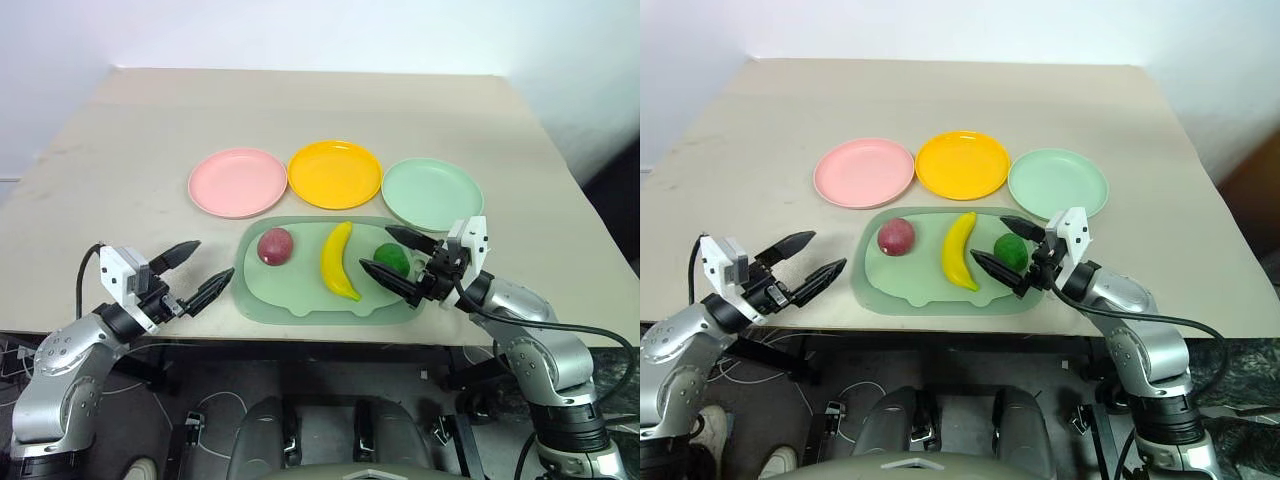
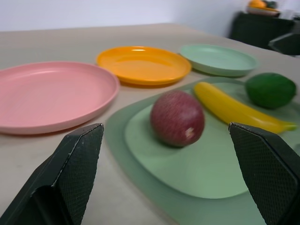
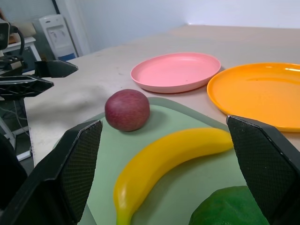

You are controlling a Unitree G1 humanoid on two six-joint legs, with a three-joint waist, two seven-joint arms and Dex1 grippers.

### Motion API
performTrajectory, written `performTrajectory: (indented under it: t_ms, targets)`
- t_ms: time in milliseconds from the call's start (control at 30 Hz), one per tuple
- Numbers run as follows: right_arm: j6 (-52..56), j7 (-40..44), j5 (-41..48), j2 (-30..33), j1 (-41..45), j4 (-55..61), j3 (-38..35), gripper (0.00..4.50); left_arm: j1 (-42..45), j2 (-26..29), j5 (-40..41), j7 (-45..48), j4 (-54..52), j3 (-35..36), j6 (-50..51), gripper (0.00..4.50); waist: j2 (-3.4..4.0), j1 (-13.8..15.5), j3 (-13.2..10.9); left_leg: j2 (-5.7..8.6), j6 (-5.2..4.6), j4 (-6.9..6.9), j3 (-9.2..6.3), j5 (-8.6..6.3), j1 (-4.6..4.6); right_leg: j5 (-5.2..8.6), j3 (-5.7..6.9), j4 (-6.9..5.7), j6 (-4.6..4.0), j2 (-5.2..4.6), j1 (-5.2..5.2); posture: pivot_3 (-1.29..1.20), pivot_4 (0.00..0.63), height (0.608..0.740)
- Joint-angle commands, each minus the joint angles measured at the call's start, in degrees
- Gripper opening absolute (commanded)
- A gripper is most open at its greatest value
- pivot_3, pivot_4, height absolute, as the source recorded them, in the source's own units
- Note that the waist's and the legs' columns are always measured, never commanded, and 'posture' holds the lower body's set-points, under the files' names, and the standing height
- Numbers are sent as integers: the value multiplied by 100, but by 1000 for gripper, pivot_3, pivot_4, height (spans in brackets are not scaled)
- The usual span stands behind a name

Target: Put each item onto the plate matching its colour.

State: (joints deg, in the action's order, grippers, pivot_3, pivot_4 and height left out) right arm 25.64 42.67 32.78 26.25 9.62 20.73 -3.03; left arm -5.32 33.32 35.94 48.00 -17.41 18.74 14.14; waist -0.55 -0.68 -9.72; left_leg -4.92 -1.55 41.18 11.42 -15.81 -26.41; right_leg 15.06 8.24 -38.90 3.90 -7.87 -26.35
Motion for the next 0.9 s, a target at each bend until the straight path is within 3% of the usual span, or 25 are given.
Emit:
performTrajectory:
  t_ms: [33, 567, 900]
  targets:
    - [-53, -15, 32, -5, 137, 163, 17, 4500, 148, 118, 57, 195, -132, -97, -11, 4486, 0, 1, 0, 0, 1, 0, 0, 1, 0, 0, 0, 0, 0, 0, 0, 0, 150, 695]
    - [88, -126, -81, 212, -81, 99, -66, 4500, 736, -34, -188, 613, 449, -554, -282, 4486, 0, -3, 0, 1, -1, -1, 2, 6, -1, -8, 0, 2, 14, 1, 1, 0, 150, 695]
    - [910, -802, -432, 306, 480, -430, 65, 4500, 954, -97, -281, 666, 657, -659, -376, 4486, 1, -14, 0, 0, -10, -2, 2, 12, -2, -9, 0, 2, 17, 1, -1, 0, 150, 695]
